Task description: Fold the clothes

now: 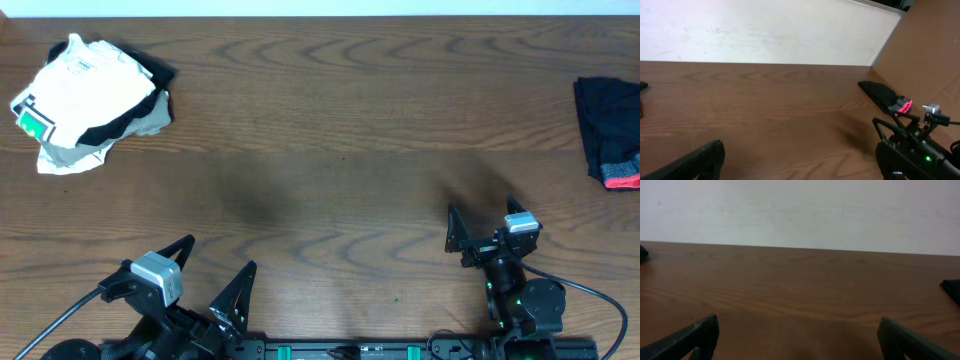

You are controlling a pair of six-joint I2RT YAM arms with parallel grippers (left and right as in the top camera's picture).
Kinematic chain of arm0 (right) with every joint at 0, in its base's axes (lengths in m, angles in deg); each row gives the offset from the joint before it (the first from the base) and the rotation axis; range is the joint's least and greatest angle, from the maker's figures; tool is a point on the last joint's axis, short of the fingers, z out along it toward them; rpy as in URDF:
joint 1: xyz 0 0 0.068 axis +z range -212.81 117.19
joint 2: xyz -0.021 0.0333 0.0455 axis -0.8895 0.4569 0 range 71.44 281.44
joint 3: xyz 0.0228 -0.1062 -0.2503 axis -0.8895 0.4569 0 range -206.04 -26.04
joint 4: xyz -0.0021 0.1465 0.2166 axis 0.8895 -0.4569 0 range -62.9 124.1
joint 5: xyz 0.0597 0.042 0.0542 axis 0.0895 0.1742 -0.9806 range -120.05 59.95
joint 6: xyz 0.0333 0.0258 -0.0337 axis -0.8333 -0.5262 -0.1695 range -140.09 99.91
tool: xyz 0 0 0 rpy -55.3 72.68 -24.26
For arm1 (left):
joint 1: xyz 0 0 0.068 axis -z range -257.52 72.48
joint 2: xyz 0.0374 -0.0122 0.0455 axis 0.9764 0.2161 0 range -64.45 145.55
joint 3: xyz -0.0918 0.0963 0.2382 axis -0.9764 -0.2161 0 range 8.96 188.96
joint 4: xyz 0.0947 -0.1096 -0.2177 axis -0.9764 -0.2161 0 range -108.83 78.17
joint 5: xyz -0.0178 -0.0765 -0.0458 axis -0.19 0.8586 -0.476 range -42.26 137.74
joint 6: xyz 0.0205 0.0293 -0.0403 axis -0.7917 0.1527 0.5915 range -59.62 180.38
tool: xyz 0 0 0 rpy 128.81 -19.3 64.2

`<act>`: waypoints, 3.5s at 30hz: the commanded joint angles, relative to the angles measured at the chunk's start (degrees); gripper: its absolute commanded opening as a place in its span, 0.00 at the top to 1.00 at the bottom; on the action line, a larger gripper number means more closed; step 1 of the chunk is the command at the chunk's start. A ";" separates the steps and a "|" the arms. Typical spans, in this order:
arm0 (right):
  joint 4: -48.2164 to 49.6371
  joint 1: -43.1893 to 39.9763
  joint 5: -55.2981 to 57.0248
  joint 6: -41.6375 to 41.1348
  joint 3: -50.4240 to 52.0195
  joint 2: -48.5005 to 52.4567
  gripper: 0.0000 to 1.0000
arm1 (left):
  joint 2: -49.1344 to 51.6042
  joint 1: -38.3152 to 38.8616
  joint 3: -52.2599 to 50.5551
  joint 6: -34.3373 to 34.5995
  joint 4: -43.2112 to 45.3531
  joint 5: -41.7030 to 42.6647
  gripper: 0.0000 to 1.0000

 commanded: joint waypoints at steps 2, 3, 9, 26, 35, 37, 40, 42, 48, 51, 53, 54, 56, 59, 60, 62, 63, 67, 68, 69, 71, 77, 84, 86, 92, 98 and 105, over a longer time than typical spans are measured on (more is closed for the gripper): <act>-0.31 -0.33 0.52 1.14 0.11 -0.39 0.01 | -0.20 0.02 0.11 -0.37 -0.07 0.35 0.02; -0.31 -0.33 0.52 1.14 0.11 -0.39 0.01 | -0.20 0.02 0.11 -0.37 -0.07 0.35 0.02; -0.31 -0.37 0.55 1.16 0.11 -0.37 0.01 | -0.20 0.02 0.11 -0.37 -0.09 0.35 0.02; -0.31 -0.35 0.55 1.14 0.11 -0.35 0.01 | -0.20 0.02 0.11 -0.37 -0.07 0.35 0.02; -0.31 -0.37 0.55 1.16 0.09 -0.35 0.01 | -0.22 0.07 0.11 -0.37 -0.33 0.35 0.02; -0.31 -0.37 0.55 1.16 0.09 -0.35 0.01 | -0.22 0.63 0.11 0.59 -0.09 0.39 0.02; -0.31 -0.35 0.55 1.16 0.11 -0.35 0.01 | -0.33 2.75 -0.81 0.98 -0.70 -2.27 0.02; -0.31 -0.35 0.55 1.16 0.11 -0.35 0.01 | -0.57 4.04 -1.90 1.95 -0.28 -5.97 0.02; -0.31 -0.35 0.55 1.16 0.11 -0.35 0.01 | -5.25 8.48 -12.26 6.32 12.63 -16.76 0.02; -0.31 -0.35 0.55 1.16 0.09 -0.35 0.01 | -8.59 10.34 -20.15 9.79 22.53 -21.42 0.02; -0.31 -0.35 0.55 1.16 0.11 -0.35 0.01 | -10.73 10.71 -25.40 13.11 27.41 -25.24 0.02; -0.31 -0.35 0.55 1.16 0.09 -0.35 0.01 | -11.74 10.69 -27.87 14.84 29.22 -26.93 0.02; -0.31 -0.35 0.55 1.16 0.09 -0.35 0.01 | -13.99 10.69 -33.27 17.51 32.92 -29.92 0.02; -0.31 -0.35 0.55 1.16 0.11 -0.35 0.01 | -16.92 10.69 -39.67 19.98 37.16 -32.98 0.02; -0.31 -0.37 0.55 1.16 0.09 -0.35 0.01 | -17.25 10.75 -41.48 21.18 38.29 -34.34 0.02; -0.31 -0.35 0.55 1.16 0.09 -0.35 0.01 | -17.16 10.78 -43.93 23.45 39.52 -36.68 0.02; -0.31 -0.35 0.55 1.16 0.09 -0.35 0.01 | -17.18 10.91 -45.05 24.33 39.93 -37.97 0.02; -0.31 -0.35 0.55 1.16 0.09 -0.35 0.01 | -17.18 11.02 -48.63 25.49 41.66 -40.96 0.02; -0.31 -0.35 0.55 1.16 0.09 -0.35 0.01 | -17.18 11.02 -49.59 25.44 42.64 -41.33 0.02; -0.31 -0.35 0.55 1.16 0.09 -0.35 0.01 | -17.20 11.02 -50.62 25.44 43.87 -41.51 0.02; -0.31 -0.35 0.55 1.16 0.09 -0.35 0.01 | -17.20 11.02 -52.63 25.44 46.36 -41.51 0.02; -0.31 -0.35 0.55 1.16 0.09 -0.35 0.01 | -17.20 11.02 -59.58 27.47 53.11 -41.48 0.02; -0.31 -0.35 0.55 1.16 0.09 -0.35 0.01 | -17.20 10.99 -59.45 24.11 49.86 -44.30 0.02; -0.31 -0.35 0.55 1.14 0.09 -0.35 0.01 | -17.20 10.99 -59.45 20.79 49.86 -44.26 0.02; -0.31 -0.35 0.55 1.16 0.09 -0.35 0.01 | -17.20 11.02 -59.45 13.64 49.83 -44.26 0.02; -0.31 -0.35 0.55 1.16 0.09 -0.35 0.01 | -17.20 11.02 -59.45 11.89 49.86 -44.26 0.02; -0.31 -0.35 0.55 1.16 0.09 -0.35 0.01 | -17.16 11.02 -59.45 11.87 49.86 -44.28 0.02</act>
